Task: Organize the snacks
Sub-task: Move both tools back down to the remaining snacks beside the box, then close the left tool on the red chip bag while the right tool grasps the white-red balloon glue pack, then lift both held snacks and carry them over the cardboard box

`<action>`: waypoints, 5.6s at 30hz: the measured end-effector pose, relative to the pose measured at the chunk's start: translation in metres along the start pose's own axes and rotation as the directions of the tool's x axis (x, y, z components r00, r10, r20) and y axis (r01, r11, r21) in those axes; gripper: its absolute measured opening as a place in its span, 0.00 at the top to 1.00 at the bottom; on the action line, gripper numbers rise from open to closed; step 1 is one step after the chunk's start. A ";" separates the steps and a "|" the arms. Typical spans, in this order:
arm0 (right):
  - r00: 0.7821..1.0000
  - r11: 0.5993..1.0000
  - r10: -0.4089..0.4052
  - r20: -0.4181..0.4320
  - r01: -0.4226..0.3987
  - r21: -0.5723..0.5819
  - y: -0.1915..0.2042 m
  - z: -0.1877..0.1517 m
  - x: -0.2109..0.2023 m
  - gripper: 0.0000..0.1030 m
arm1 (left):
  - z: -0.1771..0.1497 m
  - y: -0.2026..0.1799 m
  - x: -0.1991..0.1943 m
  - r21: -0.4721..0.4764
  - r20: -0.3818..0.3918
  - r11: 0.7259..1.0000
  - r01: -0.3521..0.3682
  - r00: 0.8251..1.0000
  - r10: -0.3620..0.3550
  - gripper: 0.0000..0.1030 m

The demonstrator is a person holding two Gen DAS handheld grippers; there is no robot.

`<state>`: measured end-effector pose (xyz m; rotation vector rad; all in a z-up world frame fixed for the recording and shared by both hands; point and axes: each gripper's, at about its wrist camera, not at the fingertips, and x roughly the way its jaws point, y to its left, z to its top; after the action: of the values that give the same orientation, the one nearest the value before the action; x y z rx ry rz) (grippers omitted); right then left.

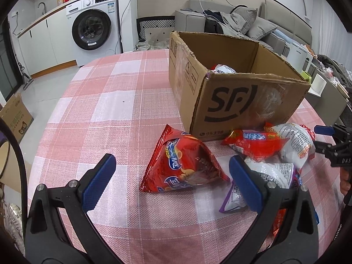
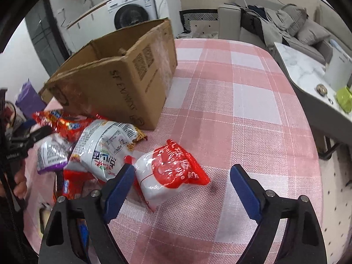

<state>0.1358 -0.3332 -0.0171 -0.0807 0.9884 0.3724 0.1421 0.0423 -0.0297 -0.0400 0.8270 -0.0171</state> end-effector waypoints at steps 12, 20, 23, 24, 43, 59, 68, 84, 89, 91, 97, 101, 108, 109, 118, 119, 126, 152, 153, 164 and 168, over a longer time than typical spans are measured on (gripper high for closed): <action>0.999 0.999 0.034 -0.024 -0.035 -0.033 0.002 -0.004 0.008 0.20 | -0.001 -0.002 0.002 0.010 -0.006 1.000 0.005 1.000 -0.005 0.01; 1.000 0.999 0.018 -0.019 -0.019 -0.047 0.006 -0.005 0.012 0.21 | -0.002 -0.001 0.005 0.006 -0.013 1.000 0.008 1.000 -0.008 0.01; 1.000 0.998 0.021 -0.016 -0.021 -0.053 0.008 -0.005 0.012 0.23 | -0.002 0.000 0.008 0.004 -0.016 1.000 0.010 1.000 -0.010 0.01; 1.000 0.998 0.015 -0.013 -0.016 -0.058 0.009 -0.005 0.011 0.23 | -0.002 0.000 0.009 0.003 -0.019 1.000 0.010 1.000 -0.009 0.01; 0.999 0.996 0.040 0.022 -0.038 -0.084 0.007 -0.007 0.004 0.53 | -0.005 -0.001 0.014 0.013 -0.018 0.999 0.037 0.999 -0.036 0.05; 0.992 0.998 0.058 0.110 -0.053 -0.046 -0.002 -0.003 -0.019 0.53 | -0.007 0.003 0.014 -0.004 -0.013 0.992 0.123 0.992 -0.123 0.56; 0.985 0.997 0.072 0.157 -0.067 -0.040 -0.004 -0.001 -0.030 0.53 | -0.003 0.006 0.003 -0.006 0.026 0.992 0.125 0.992 -0.125 0.58; 0.968 0.998 0.069 0.240 -0.071 -0.002 -0.008 0.005 -0.057 0.53 | 0.011 0.014 -0.047 -0.022 0.140 0.992 0.121 0.983 -0.117 0.58; 0.961 0.997 0.059 0.270 -0.067 0.023 -0.009 0.009 -0.068 0.53 | 0.017 0.019 -0.069 -0.038 0.185 0.992 0.120 0.976 -0.112 0.58; 0.959 0.998 0.050 0.278 -0.061 0.031 -0.009 0.010 -0.073 0.53 | 0.019 0.020 -0.077 -0.036 0.201 0.992 0.119 0.973 -0.109 0.58; 0.951 0.997 0.042 0.307 -0.062 0.055 -0.005 0.016 -0.087 0.53 | 0.031 0.021 -0.096 -0.038 0.248 0.992 0.120 0.963 -0.107 0.58; 0.945 0.995 0.051 0.322 -0.075 0.062 0.000 0.021 -0.094 0.53 | 0.040 0.017 -0.106 -0.032 0.269 0.993 0.118 0.958 -0.105 0.58; 0.937 0.993 0.059 0.344 -0.091 0.079 0.007 0.036 -0.101 0.53 | 0.058 0.007 -0.122 -0.023 0.297 0.993 0.113 0.949 -0.101 0.58; 0.937 0.992 0.061 0.343 -0.094 0.080 0.009 0.039 -0.101 0.53 | 0.061 0.005 -0.123 -0.023 0.300 0.993 0.117 0.948 -0.105 0.58; 0.942 0.994 0.073 0.327 -0.097 0.058 0.025 0.061 -0.096 0.53 | 0.083 -0.018 -0.120 0.000 0.298 0.992 0.124 0.947 -0.118 0.58; 0.942 0.994 0.076 0.327 -0.098 0.052 0.028 0.063 -0.095 0.53 | 0.085 -0.019 -0.118 0.003 0.296 0.992 0.125 0.948 -0.120 0.58; 0.943 0.993 0.104 0.316 -0.116 0.018 0.043 0.080 -0.085 0.53 | 0.100 -0.029 -0.100 0.022 0.275 0.992 0.124 0.953 -0.125 0.58; 0.961 0.989 0.146 0.235 -0.138 -0.051 0.068 0.114 -0.024 0.53 | 0.125 -0.079 -0.007 0.099 0.179 0.992 0.080 0.979 -0.097 0.57; 0.961 0.989 0.146 0.234 -0.138 -0.052 0.068 0.115 -0.023 0.53 | 0.125 -0.079 -0.005 0.103 0.177 0.992 0.077 0.980 -0.094 0.57; 0.966 0.990 0.137 0.218 -0.124 -0.072 0.072 0.123 -0.009 0.53 | 0.126 -0.091 0.022 0.117 0.139 0.992 0.055 0.988 -0.072 0.57; 0.968 0.990 0.130 0.215 -0.116 -0.079 0.074 0.124 -0.007 0.53 | 0.127 -0.095 0.030 0.127 0.125 0.991 0.049 0.990 -0.065 0.57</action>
<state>0.2064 -0.2366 0.0646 -0.0362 0.7636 0.5168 0.2563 -0.0502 0.0384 0.0517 0.6942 -0.1190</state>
